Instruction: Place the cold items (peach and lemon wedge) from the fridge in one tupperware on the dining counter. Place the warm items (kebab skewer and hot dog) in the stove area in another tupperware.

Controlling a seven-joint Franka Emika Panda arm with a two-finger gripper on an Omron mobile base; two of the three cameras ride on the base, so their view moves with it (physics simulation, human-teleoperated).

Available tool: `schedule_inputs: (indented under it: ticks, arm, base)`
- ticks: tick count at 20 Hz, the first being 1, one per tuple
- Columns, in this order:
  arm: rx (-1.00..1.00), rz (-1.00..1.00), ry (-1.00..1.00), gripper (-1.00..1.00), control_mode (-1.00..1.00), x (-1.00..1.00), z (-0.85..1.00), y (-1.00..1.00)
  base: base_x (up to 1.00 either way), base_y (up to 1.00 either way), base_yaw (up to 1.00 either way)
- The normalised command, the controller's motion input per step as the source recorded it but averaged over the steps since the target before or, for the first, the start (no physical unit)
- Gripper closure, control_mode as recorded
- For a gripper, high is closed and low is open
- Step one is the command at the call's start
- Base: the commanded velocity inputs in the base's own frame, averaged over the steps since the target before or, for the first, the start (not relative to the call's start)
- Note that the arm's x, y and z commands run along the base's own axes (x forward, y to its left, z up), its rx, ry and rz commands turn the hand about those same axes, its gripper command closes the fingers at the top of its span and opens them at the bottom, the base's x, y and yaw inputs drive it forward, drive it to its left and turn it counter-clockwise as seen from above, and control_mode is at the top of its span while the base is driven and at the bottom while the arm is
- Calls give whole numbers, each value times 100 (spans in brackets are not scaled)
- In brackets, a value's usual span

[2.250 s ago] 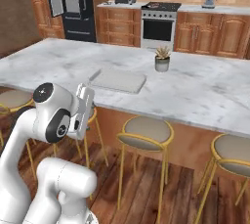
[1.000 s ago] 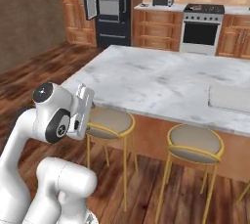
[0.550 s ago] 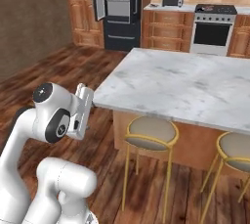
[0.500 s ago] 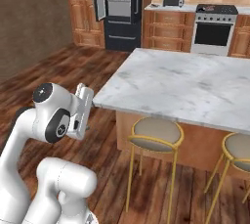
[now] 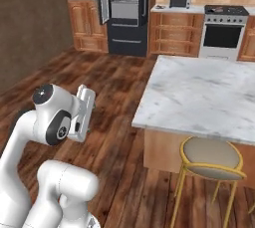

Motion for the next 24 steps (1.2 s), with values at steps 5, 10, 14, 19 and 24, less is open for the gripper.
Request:
schedule_inputs:
  ticks: [5,10,14,19,24]
  arm:
    - [0,0,0,-100,100,0,0,0]
    - [0,0,0,-100,100,0,0,0]
    - [0,0,0,-100,100,0,0,0]
    - [0,0,0,-100,100,0,0,0]
    - [0,0,0,-100,100,0,0,0]
  base:
    - [69,100,-22]
    - [76,100,-21]
    - [97,100,-14]
    - [100,100,-2]
    - [100,98,0]
